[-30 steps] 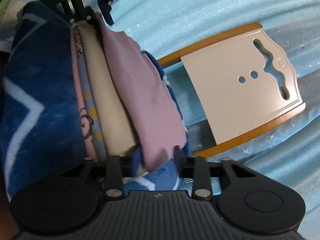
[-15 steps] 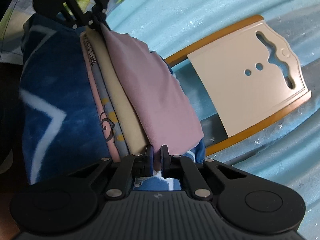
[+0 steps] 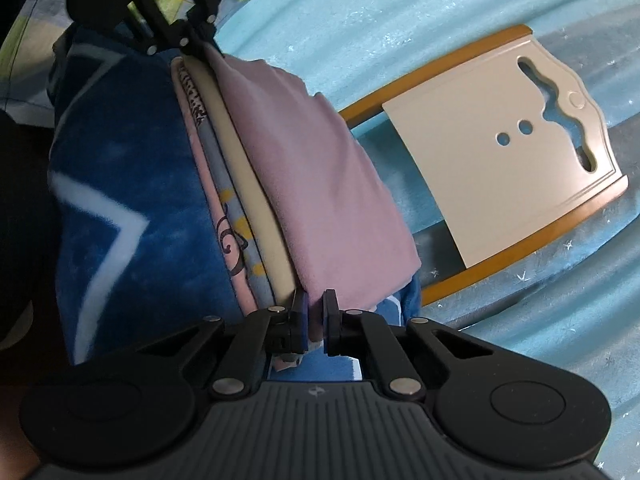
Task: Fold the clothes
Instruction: 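Lower the folded shirt onto the stack of folded clothes with both tools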
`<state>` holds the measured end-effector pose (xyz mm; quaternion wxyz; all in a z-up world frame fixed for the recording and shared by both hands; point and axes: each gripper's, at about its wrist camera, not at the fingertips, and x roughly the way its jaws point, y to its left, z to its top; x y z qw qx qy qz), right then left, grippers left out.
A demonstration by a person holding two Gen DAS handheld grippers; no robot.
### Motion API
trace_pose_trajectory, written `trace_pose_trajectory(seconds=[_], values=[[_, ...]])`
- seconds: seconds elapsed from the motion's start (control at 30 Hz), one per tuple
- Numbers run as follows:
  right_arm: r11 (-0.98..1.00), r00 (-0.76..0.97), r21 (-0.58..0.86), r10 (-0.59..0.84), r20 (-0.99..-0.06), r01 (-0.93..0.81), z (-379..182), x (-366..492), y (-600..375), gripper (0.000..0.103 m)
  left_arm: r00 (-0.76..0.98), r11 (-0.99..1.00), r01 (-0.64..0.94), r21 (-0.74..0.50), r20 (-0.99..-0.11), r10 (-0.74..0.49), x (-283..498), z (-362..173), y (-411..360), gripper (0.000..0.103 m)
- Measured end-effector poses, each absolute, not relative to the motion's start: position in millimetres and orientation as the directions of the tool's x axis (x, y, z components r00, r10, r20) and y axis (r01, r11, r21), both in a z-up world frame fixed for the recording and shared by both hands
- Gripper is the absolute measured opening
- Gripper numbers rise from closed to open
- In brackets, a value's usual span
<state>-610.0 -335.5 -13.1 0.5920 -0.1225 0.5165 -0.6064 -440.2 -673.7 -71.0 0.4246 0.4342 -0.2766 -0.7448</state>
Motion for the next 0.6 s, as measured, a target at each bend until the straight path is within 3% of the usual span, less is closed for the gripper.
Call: trace_pose_trajectory(seconds=[0.33,0.6], values=[[0.239,-0.275,-0.786,-0.846,-0.457,0.570,-11,-609,-332,0.008,-0.267,-0.465,0.430,0.773,-0.384,-0.884,-434,-69,-665,0.007],[0.209,-0.266,-0.753,-0.850,-0.456,0.623,4,-610,-330,0.004,-0.278,-0.465,0.421,0.779,-0.377,-0.883,-434,-68,-666,0.003]])
